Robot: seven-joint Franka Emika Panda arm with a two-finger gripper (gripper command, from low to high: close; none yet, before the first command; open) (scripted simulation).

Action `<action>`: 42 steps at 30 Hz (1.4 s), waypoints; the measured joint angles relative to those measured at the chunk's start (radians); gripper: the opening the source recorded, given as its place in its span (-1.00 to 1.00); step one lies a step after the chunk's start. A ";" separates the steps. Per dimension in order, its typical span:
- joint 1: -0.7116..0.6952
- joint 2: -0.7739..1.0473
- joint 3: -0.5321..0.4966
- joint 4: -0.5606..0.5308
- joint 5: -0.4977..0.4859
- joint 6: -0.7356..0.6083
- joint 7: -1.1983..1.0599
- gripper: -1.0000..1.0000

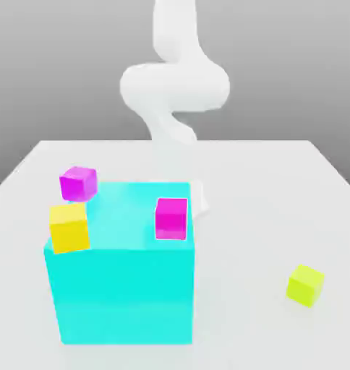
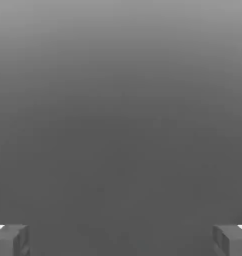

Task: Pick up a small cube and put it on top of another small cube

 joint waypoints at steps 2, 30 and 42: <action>-0.021 0.055 0.054 -0.022 0.000 0.029 0.081 0.00; -0.057 0.811 0.584 -0.311 -0.262 0.406 1.331 0.00; 0.218 1.107 0.288 -0.278 -0.596 0.587 1.702 -1.00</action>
